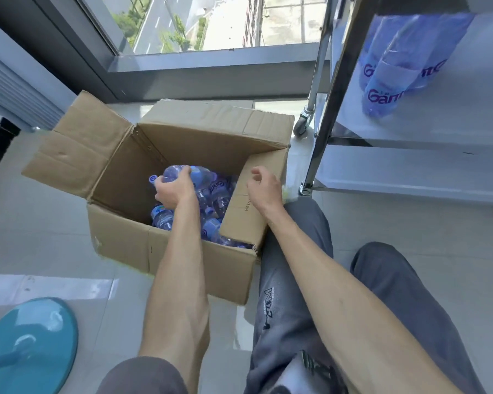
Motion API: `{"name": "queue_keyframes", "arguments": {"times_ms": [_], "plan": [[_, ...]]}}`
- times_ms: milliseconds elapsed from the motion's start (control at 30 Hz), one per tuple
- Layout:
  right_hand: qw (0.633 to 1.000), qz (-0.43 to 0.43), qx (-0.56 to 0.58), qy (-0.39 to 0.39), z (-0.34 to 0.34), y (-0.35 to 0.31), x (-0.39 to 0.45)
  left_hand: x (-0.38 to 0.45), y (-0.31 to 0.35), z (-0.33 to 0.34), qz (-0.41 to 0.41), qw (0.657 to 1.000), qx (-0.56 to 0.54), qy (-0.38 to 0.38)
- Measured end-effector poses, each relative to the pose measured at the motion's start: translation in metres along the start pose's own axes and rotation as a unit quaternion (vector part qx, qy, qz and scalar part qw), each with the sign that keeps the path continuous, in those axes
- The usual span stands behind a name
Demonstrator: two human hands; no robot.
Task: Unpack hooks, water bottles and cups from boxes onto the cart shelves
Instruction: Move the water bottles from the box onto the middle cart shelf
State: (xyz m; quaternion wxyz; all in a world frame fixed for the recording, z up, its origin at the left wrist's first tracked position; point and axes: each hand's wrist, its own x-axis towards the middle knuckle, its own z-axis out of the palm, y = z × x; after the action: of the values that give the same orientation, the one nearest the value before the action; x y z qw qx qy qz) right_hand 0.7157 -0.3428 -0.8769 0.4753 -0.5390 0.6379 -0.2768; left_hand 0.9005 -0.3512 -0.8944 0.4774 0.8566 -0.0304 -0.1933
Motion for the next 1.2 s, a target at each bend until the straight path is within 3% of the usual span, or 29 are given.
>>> {"name": "queue_keyframes", "arguments": {"times_ms": [100,233,333,400,533,667,800,867,967,1033,1100,1200], "plan": [[0.986,0.036,0.160,-0.004,-0.016,-0.009,0.003,-0.008,0.021,-0.022,-0.025,0.994,-0.110,0.006],[0.932,0.049,0.354,-0.057,-0.031,-0.012,-0.005,-0.056,0.038,-0.035,-0.026,0.967,-0.212,-0.142],[0.923,-0.007,0.378,-0.078,-0.050,-0.026,-0.015,-0.100,0.036,-0.037,-0.009,0.941,-0.182,-0.284],[0.905,-0.032,0.422,-0.046,-0.073,-0.029,-0.022,-0.127,0.026,-0.036,-0.009,0.920,-0.115,-0.373],[0.901,-0.047,0.430,0.033,-0.127,-0.016,-0.042,-0.169,0.003,-0.030,-0.064,0.836,-0.067,-0.540],[0.907,-0.065,0.411,0.062,-0.162,0.001,-0.062,-0.205,-0.016,-0.020,-0.101,0.751,-0.098,-0.645],[0.915,-0.062,0.395,0.053,-0.194,0.014,-0.072,-0.241,-0.030,-0.005,-0.117,0.709,-0.117,-0.686],[0.918,-0.070,0.377,0.098,-0.208,0.020,-0.074,-0.255,-0.031,0.005,-0.126,0.717,-0.098,-0.679],[0.905,-0.114,0.358,0.197,-0.229,0.027,-0.073,-0.276,-0.016,0.022,-0.007,0.816,0.033,-0.578],[0.905,-0.132,0.321,0.247,-0.245,0.027,-0.070,-0.290,0.002,0.033,0.100,0.871,0.008,-0.480],[0.903,-0.164,0.279,0.282,-0.264,0.025,-0.062,-0.306,0.026,0.044,0.180,0.891,-0.035,-0.416],[0.889,-0.210,0.254,0.320,-0.286,0.015,-0.040,-0.325,0.059,0.071,0.249,0.894,-0.034,-0.371]]}}
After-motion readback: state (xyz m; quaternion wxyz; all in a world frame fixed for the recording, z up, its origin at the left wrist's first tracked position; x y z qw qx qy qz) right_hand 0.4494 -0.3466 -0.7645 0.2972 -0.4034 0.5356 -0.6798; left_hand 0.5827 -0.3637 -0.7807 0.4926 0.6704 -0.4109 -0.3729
